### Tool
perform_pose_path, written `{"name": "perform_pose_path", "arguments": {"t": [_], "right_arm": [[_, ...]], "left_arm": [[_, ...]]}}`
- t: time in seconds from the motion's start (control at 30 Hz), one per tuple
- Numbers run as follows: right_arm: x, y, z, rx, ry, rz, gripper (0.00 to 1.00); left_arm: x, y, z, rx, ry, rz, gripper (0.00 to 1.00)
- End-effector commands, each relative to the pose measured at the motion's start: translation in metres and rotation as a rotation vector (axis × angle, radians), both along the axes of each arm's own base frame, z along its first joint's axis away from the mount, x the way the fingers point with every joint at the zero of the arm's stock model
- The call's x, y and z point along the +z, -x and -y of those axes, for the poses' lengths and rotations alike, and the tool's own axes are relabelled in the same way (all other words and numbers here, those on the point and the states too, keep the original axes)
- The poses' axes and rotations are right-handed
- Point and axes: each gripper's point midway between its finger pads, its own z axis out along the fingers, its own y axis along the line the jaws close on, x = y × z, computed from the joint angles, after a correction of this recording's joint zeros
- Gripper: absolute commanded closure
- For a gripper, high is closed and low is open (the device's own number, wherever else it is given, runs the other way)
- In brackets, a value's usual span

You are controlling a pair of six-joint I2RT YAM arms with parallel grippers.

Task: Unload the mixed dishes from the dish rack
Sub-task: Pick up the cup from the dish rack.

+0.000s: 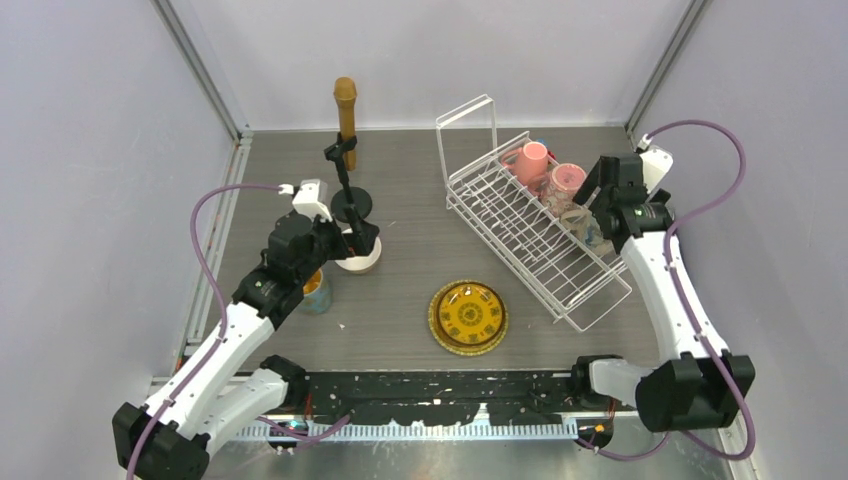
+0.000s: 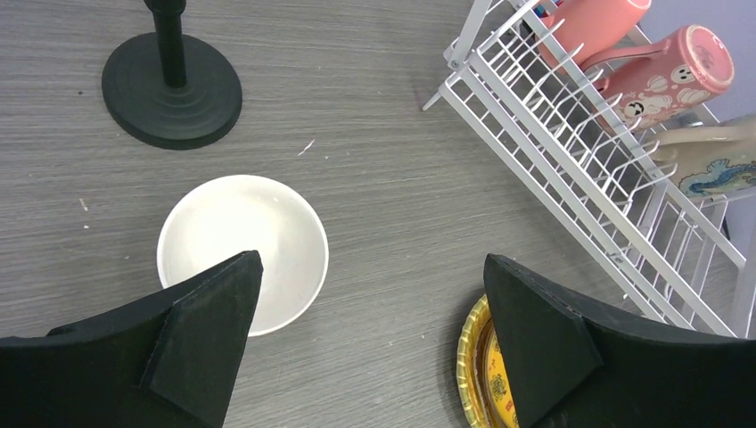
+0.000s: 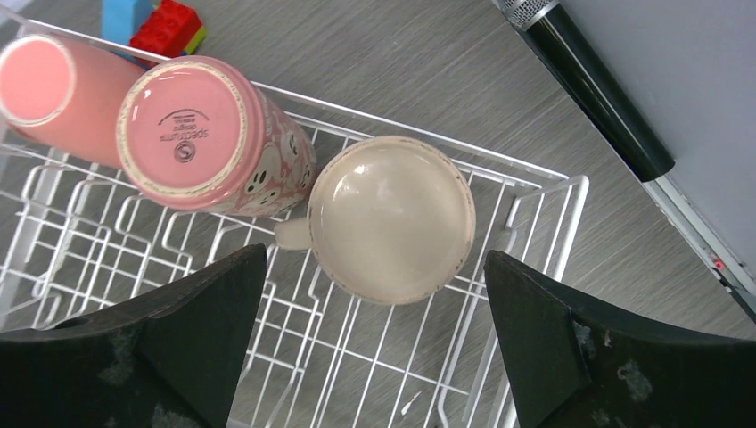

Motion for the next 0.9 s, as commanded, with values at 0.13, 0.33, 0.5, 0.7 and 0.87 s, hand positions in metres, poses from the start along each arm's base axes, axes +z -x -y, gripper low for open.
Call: {"name": "perform_pose_path", "arguments": {"t": [0.13, 0.33, 0.5, 0.7, 0.87], "right_arm": [[0.008, -0.018, 0.019, -0.107, 0.067, -0.021, 0.00], [-0.003, -0.026, 0.021, -0.120, 0.073, -0.058, 0.00], [-0.017, -0.025, 0.024, -0.134, 0.089, -0.110, 0.00], [-0.032, -0.024, 0.028, -0.160, 0.104, -0.156, 0.01], [-0.043, -0.027, 0.031, -0.182, 0.121, -0.187, 0.02]], "left_arm": [[0.007, -0.006, 0.000, -0.002, -0.004, 0.055, 0.00], [0.003, -0.008, 0.002, -0.007, -0.008, 0.041, 0.00], [0.001, -0.010, 0.004, -0.011, -0.008, 0.033, 0.00], [-0.002, -0.011, 0.004, -0.010, -0.012, 0.024, 0.00], [-0.005, -0.011, 0.004, -0.012, -0.014, 0.018, 0.00]]}}
